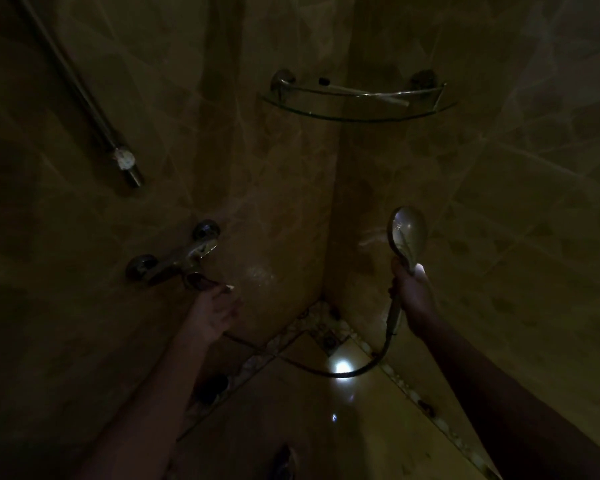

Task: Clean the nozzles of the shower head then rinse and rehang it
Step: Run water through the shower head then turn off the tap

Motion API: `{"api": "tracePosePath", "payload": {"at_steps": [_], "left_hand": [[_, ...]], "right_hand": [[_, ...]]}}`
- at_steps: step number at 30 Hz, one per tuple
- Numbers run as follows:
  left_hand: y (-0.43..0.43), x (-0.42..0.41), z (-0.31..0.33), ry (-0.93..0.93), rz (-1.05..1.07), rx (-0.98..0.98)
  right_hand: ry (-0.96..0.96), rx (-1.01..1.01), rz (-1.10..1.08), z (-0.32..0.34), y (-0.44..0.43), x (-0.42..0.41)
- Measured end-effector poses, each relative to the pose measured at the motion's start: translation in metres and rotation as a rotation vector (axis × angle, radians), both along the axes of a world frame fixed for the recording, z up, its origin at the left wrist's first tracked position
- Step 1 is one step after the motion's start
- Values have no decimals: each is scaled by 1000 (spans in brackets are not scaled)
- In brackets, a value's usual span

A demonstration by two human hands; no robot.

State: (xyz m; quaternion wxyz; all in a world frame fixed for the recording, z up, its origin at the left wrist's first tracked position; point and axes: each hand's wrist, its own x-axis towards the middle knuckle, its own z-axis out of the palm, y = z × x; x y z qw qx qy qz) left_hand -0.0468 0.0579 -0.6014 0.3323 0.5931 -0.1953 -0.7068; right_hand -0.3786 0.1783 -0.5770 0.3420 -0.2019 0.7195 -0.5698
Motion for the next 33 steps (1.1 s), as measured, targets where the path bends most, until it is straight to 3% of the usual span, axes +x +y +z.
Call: {"api": "tracePosePath", "payload": {"at_steps": [14, 33], "left_hand": [[1, 8, 16, -35, -27, 34], [-7, 16, 4, 97, 21, 52]], "right_hand": [[14, -2, 9, 7, 7, -2], [86, 100, -44, -7, 2, -8]]}}
